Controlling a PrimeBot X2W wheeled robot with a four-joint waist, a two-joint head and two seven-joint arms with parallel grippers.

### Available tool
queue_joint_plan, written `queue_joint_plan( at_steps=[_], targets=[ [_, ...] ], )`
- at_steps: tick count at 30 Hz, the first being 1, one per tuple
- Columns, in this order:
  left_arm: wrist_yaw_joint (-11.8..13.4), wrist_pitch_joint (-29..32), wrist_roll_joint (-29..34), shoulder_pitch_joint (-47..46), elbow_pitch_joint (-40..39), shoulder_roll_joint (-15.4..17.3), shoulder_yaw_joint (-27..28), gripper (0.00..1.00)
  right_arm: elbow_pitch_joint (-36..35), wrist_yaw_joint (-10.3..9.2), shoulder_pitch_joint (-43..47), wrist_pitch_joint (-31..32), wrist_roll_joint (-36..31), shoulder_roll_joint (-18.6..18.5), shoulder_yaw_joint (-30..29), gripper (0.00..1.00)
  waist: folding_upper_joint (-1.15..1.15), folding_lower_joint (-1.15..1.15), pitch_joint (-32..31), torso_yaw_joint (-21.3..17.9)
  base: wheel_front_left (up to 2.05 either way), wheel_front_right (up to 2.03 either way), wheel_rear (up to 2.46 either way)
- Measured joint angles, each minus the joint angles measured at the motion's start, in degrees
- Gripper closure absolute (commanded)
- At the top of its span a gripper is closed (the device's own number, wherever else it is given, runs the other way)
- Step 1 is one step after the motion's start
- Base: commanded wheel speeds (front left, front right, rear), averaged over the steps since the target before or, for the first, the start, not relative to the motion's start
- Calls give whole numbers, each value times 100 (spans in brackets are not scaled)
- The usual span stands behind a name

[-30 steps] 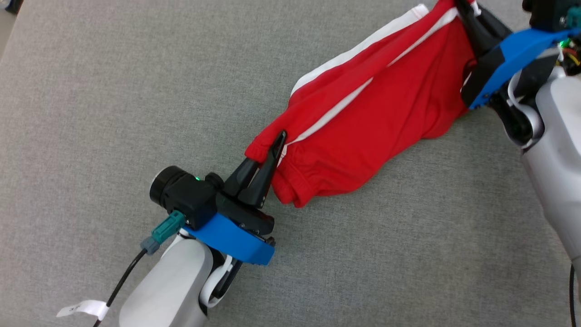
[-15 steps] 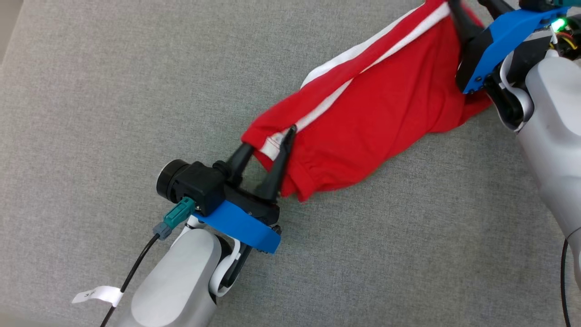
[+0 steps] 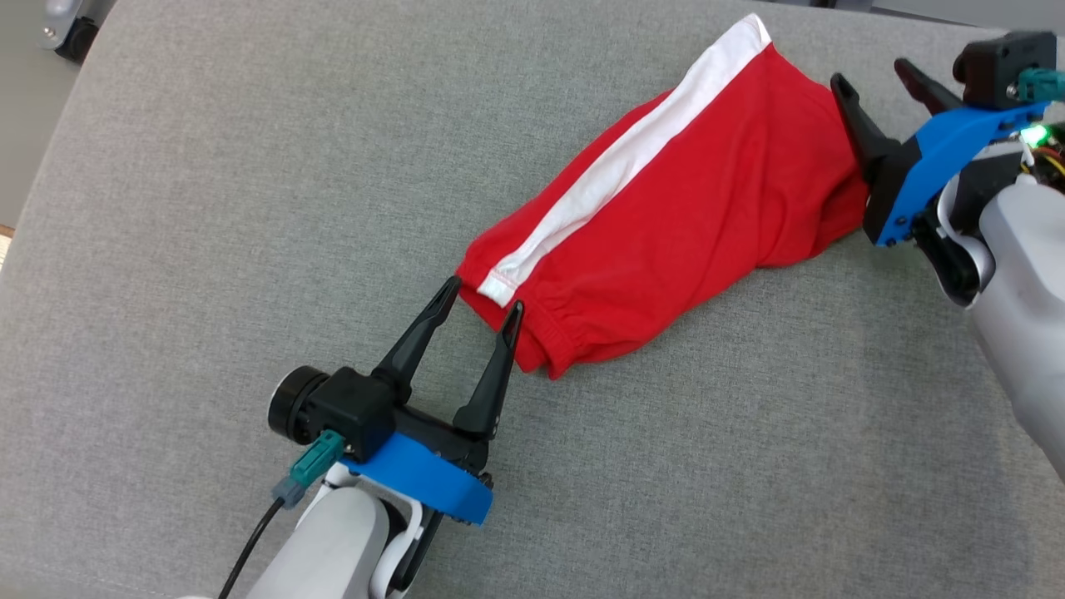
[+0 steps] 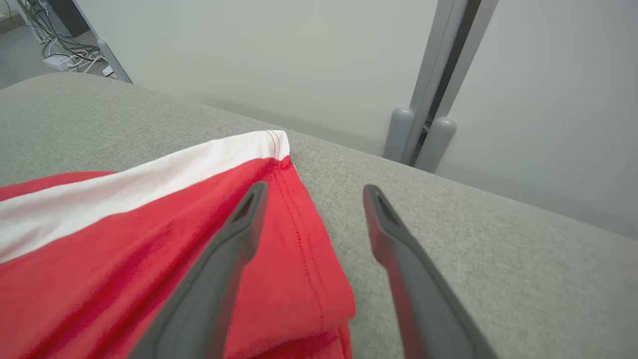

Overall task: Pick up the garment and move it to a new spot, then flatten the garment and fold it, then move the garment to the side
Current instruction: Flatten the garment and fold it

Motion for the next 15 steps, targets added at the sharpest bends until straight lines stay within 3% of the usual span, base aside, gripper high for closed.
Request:
queue_joint_plan(
  at_steps=[11, 15],
  targets=[
    [3, 0, 568, 587, -530, -134, 742, 0, 324, 0, 182, 44, 298, -145, 348, 0, 0, 0, -137, 185, 0, 0, 0],
    [151, 0, 923, 718, -812, -265, 1160, 0, 478, 0, 221, 163, 364, -167, 453, 0, 0, 0, -135, 269, 0, 0, 0]
  ],
)
